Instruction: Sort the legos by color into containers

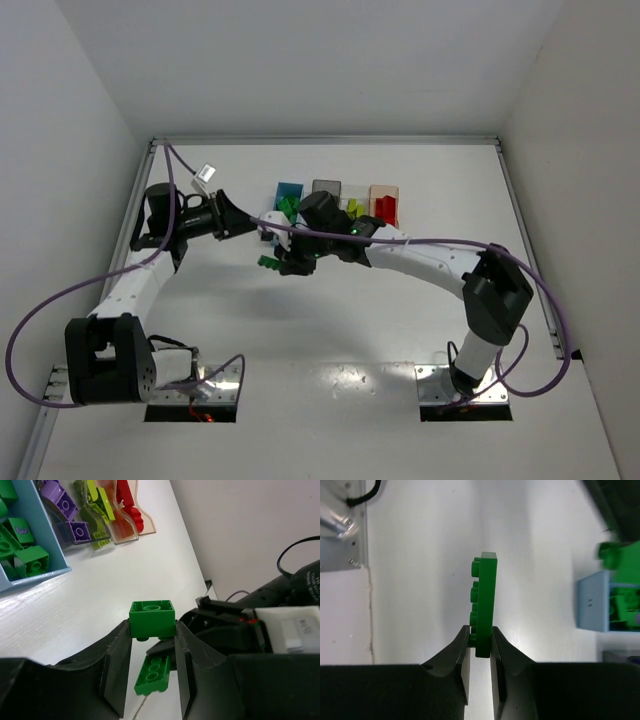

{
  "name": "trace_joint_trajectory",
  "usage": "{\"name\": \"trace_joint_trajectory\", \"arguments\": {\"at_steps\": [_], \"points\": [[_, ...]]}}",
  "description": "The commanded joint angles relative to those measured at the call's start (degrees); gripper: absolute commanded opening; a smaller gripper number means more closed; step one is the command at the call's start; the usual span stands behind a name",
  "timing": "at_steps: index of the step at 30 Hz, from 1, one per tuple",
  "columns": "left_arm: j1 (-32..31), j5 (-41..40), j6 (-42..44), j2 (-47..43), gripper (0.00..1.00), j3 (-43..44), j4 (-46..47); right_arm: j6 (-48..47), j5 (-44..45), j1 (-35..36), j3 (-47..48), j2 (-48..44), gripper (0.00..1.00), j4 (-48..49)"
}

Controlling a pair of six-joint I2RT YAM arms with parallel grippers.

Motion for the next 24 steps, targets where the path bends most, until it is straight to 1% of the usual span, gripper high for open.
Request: {"name": "trace_joint_trajectory", "arguments": {"at_steps": [1, 4, 8, 10, 11, 12, 14, 16, 20, 22, 24], "points": [[0.6, 0.2, 0.2, -1.5, 0.15, 1.8, 3.8, -1.2, -2.4, 0.8, -0.4, -1.2, 0.0, -1.6], [0.6, 0.2, 0.8, -2.1, 0.15, 1.8, 3.2, -1.2, -2.4, 0.8, -0.4, -1.2, 0.0, -1.6], [0.6, -3.3, 3.7, -2.1, 0.13, 2.5, 1.5, -1.2, -2.4, 0.8, -0.9, -1.7, 0.0, -1.6], [-0.6, -7.6, 5.7, -1.4, 0.13, 4.2, 0.1, -1.2, -1.0, 0.8, -1.4, -2.2, 0.0, -1.6], [-1.2, -10.4, 10.0, -0.4, 0.12, 5.5, -2.3, -1.2, -1.0, 0.8, -1.4, -2.2, 0.0, -1.6], [-2.0, -15.4, 11.6, 0.3, 0.1, 6.6, -5.3, -1.2, -0.3, 0.3, -1.4, -2.8, 0.0, -2.1], [-5.1, -20.7, 15.0, 2.5, 0.1, 10.0, -8.0, -1.2, 0.4, -0.4, -2.1, -3.4, 0.0, -2.1], [-7.0, -25.8, 17.6, 4.0, 0.1, 11.7, -8.6, -1.2, 1.5, -0.9, -2.7, -4.1, 0.0, -2.7], [-11.8, -31.5, 20.7, 10.7, 0.1, 17.7, -10.5, -1.2, 2.7, -2.6, -4.7, -6.2, 0.0, -3.3], [-12.9, -35.0, 21.9, 13.3, 0.17, 19.8, -12.4, -0.7, 2.7, -3.3, -6.0, -6.8, 0.0, -3.3], [-14.0, -35.7, 22.5, 16.3, 0.18, 22.1, -12.9, 0.5, 3.4, -5.2, -6.7, -8.0, 0.0, -3.3]]}}
